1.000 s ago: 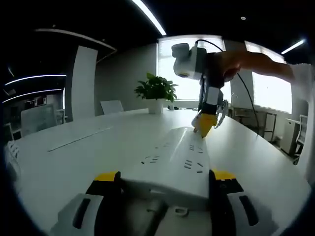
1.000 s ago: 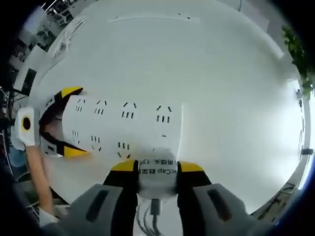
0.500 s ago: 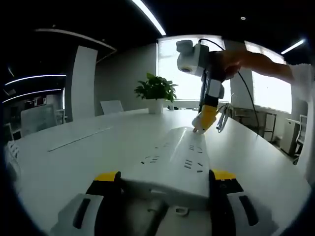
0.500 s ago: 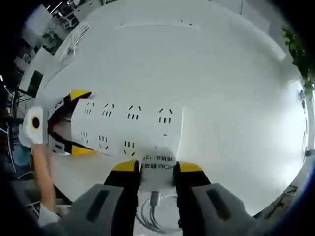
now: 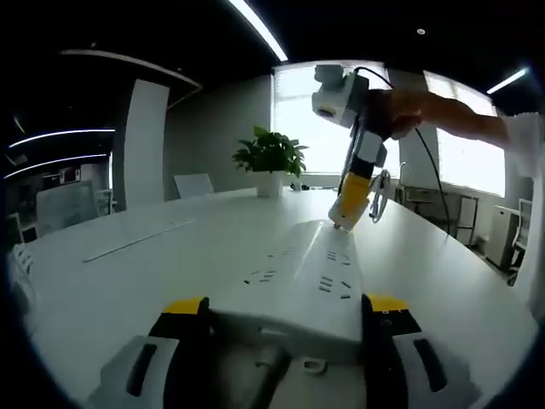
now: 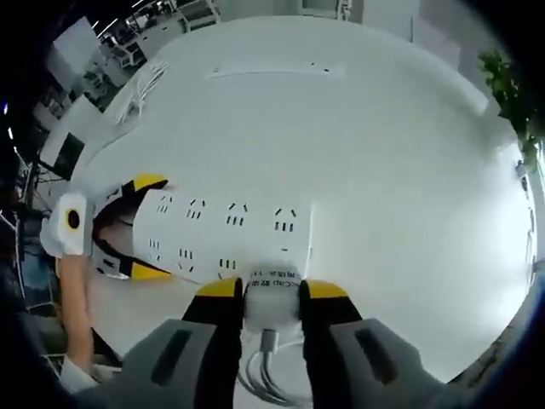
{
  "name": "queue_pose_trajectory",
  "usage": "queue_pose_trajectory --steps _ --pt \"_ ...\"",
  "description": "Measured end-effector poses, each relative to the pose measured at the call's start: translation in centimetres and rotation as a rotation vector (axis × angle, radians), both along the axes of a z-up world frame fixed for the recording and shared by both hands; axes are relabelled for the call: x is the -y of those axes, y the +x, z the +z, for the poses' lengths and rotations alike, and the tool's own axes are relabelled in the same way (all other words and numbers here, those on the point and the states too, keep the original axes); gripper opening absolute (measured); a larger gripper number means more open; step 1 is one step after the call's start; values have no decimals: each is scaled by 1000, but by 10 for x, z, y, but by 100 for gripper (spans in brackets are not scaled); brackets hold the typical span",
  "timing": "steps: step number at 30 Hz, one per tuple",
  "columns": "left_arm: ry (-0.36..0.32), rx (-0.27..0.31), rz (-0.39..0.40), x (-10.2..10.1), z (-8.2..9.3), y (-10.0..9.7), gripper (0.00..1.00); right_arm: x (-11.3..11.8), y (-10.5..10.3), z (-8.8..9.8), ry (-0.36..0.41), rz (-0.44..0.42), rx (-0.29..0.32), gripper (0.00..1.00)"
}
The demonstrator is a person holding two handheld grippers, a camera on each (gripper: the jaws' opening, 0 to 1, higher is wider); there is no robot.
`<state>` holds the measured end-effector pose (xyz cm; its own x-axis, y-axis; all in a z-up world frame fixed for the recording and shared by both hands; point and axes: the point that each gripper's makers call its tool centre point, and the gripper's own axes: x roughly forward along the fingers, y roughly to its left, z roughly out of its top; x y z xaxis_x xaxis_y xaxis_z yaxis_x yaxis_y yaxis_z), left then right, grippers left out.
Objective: Straighten the power strip on the desk, plug the charger into it
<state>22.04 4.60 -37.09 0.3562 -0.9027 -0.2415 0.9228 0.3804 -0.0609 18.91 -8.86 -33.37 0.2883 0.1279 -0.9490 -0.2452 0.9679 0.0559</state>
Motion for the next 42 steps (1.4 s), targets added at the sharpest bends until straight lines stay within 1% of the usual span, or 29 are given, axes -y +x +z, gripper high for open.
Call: queue_pose_trajectory --steps 1,3,7,13,14,15,17,21,27,31,34,37,42 --pt "0 0 0 0 0 0 73 0 1 0 -2 -1 -4 25" --pt "0 -1 2 0 0 0 73 1 9 1 -15 8 -16 25" --pt "1 -1 4 0 0 1 73 2 9 1 -27 15 -29 24" --pt "2 -1 2 0 0 1 73 1 13 -3 -34 -6 -55 25" --pt "2 -1 2 0 0 1 73 -1 14 -5 -23 -77 -58 25" --pt "3 -1 2 0 0 1 73 0 13 -6 -33 -24 -65 25" --pt "3 -1 3 0 -1 1 73 2 14 -6 -29 -24 -66 25" --pt "4 -1 3 0 -1 0 73 1 13 -8 -28 -9 -47 25" --pt "4 -1 4 0 -1 0 73 0 13 -10 -52 0 -24 25" --pt "4 -1 4 0 -1 0 73 1 15 -12 -28 -10 -18 26" --pt "4 -1 4 0 -1 0 73 -1 14 -15 -36 -3 -16 26" --pt "4 -1 5 0 -1 0 73 0 14 -18 -39 -1 -1 27" --pt "4 -1 7 0 -1 1 73 0 15 -17 -41 -3 20 27"
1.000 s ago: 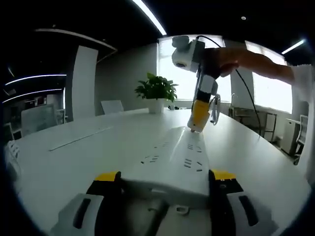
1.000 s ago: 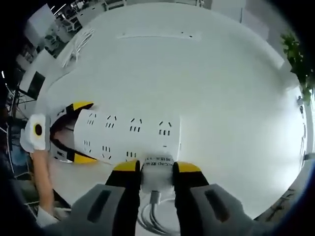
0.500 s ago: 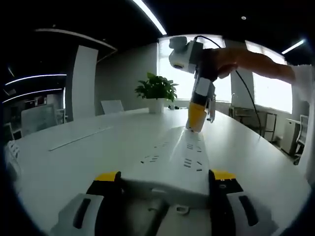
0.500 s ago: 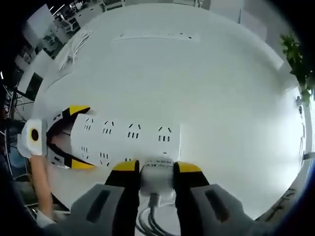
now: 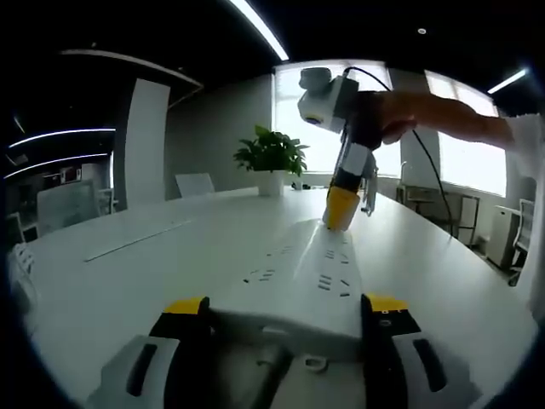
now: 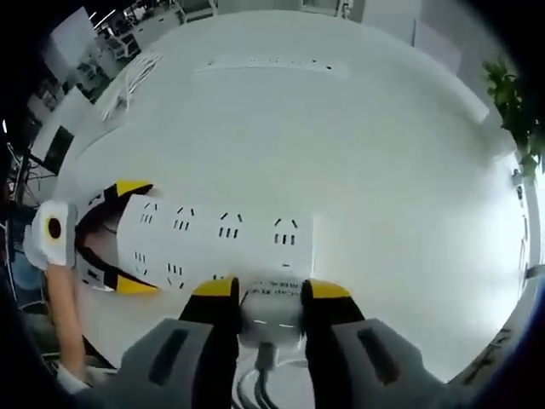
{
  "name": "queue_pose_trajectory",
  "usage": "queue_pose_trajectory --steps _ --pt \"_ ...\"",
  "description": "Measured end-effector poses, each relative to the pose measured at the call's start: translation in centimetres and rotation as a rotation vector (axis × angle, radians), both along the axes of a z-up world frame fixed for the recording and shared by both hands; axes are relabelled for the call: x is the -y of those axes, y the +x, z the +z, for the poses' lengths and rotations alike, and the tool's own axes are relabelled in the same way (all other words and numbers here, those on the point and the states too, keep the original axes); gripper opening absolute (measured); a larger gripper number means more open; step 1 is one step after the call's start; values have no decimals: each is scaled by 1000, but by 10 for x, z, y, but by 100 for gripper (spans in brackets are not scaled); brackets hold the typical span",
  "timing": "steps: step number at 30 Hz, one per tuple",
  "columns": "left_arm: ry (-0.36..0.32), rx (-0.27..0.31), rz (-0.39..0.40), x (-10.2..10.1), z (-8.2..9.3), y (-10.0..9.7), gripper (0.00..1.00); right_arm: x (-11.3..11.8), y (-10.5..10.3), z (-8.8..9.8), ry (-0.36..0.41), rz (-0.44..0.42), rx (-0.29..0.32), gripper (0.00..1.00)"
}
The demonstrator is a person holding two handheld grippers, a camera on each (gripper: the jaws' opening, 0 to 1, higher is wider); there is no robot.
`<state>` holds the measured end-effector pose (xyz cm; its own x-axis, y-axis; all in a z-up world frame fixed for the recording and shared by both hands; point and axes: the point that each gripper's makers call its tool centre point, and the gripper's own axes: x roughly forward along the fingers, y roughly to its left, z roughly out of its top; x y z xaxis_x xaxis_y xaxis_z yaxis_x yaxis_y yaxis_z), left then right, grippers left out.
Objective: Straighten the power strip on the desk, plug the charger into it
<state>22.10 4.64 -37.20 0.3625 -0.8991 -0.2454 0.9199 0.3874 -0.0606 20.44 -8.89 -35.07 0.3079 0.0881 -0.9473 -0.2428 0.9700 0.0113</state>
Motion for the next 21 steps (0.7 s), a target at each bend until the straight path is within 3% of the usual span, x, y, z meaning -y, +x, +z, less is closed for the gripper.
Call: queue_pose_trajectory --steps 12,21 --pt "0 0 0 0 0 0 73 0 -1 3 59 18 28 29" --pt "0 0 2 0 1 0 73 1 -5 13 16 72 66 29"
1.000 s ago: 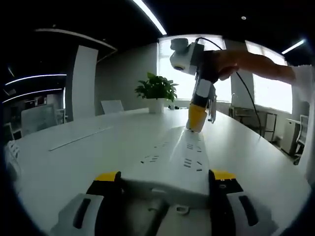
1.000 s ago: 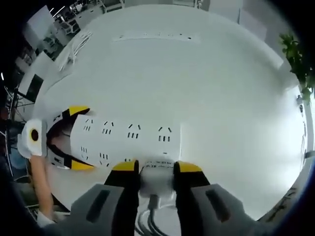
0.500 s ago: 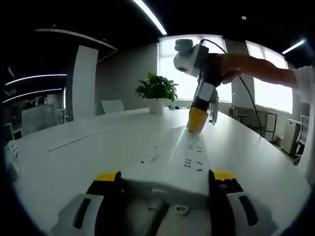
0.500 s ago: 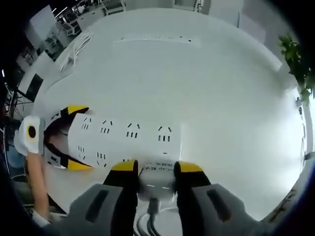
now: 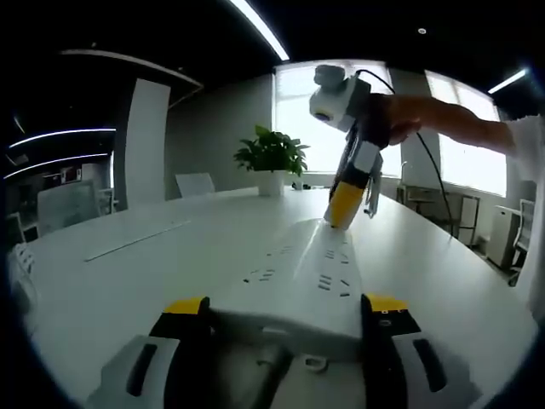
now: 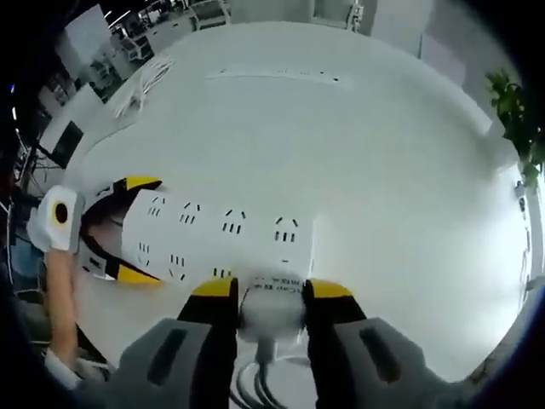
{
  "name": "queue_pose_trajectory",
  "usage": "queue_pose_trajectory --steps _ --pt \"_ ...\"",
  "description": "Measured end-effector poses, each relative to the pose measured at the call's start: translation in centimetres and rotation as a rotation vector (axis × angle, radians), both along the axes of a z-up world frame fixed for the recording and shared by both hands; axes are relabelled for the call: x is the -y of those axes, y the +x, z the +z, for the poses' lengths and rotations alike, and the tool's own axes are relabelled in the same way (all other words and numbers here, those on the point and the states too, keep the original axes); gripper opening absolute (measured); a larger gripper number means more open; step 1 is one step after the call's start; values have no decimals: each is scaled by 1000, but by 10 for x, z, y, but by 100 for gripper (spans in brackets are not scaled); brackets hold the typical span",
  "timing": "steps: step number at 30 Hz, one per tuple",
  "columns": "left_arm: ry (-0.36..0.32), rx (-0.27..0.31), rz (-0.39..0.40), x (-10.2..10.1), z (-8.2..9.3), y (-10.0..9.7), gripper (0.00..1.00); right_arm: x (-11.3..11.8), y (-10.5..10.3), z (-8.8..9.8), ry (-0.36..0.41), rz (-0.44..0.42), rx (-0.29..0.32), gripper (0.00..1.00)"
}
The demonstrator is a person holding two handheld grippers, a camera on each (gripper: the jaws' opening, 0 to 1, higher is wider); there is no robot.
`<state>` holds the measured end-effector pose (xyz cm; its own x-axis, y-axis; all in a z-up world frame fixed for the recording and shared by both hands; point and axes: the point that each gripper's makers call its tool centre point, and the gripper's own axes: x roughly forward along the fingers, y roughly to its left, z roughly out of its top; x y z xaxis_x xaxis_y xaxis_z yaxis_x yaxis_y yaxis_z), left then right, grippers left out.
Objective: Straighten the power strip on the desk, plug the charger into it
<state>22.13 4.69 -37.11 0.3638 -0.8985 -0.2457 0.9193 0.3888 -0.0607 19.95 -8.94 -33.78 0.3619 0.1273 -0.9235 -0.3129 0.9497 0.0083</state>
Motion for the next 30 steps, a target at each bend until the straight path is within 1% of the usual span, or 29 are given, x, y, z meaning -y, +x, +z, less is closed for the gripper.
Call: queue_pose_trajectory --steps 4,7,10,14,16,23,26,30 --pt "0 0 0 0 0 0 73 4 -6 12 2 3 11 29" --pt "0 0 0 0 0 0 73 6 -8 22 18 0 27 29" --pt "0 0 0 0 0 0 73 7 -5 33 43 -17 42 29" --pt "0 0 2 -1 0 0 73 7 -3 39 48 -24 42 28" --pt "0 0 3 -1 0 0 73 6 1 43 58 -21 53 28" --pt "0 0 4 -1 0 0 73 7 -4 40 50 -14 37 28" --pt "-1 0 6 -1 1 0 73 6 -5 42 54 -10 40 28" --pt "-1 1 9 -1 2 -3 73 9 -3 49 67 -10 52 28"
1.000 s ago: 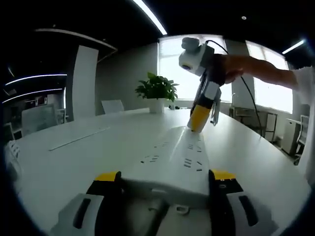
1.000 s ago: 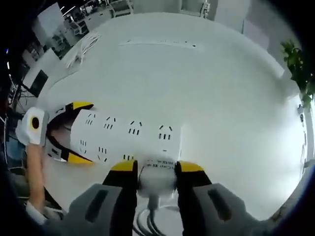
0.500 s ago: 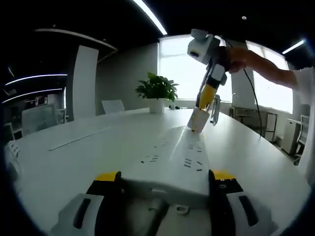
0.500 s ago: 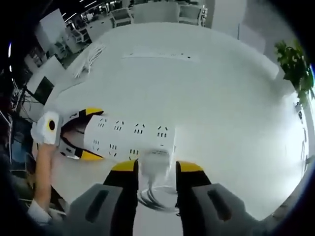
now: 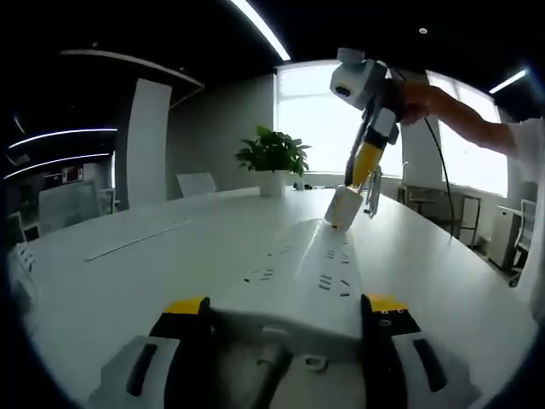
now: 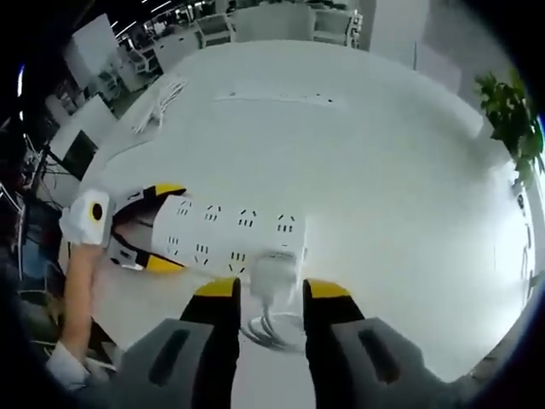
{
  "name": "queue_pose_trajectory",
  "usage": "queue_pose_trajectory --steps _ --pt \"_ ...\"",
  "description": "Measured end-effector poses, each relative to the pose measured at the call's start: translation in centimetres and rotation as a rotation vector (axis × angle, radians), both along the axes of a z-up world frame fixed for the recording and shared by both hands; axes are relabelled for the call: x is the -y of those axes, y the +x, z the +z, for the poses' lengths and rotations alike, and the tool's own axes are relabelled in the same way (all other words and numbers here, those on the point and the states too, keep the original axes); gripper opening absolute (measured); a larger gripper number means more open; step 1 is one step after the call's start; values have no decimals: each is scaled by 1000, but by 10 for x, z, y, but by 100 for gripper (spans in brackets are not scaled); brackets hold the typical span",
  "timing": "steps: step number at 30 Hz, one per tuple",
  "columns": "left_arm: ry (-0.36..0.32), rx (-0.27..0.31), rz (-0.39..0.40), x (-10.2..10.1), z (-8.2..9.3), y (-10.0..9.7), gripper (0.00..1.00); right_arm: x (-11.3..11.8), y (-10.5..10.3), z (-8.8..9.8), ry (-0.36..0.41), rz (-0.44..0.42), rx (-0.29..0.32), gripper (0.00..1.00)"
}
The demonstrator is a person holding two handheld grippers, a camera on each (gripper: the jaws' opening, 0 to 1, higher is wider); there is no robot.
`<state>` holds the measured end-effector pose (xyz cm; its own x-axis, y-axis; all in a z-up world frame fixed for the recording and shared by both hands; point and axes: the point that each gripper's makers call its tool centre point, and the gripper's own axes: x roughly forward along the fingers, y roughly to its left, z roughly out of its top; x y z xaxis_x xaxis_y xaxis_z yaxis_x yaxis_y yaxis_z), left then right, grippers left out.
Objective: Straighten the power strip on the desk, plug the charger into it
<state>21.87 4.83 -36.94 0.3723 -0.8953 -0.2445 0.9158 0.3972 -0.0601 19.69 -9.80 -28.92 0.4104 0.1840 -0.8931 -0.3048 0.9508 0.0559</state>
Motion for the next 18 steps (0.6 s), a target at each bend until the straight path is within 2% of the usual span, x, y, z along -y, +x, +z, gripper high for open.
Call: queue_pose_trajectory --steps 6,8,18 --pt "0 0 5 -1 1 -4 72 2 -4 5 29 1 16 27" --pt "0 -1 6 -1 2 -4 72 0 -7 6 67 -2 2 27" --pt "5 -2 16 -2 2 -5 72 1 -19 11 84 12 41 28"
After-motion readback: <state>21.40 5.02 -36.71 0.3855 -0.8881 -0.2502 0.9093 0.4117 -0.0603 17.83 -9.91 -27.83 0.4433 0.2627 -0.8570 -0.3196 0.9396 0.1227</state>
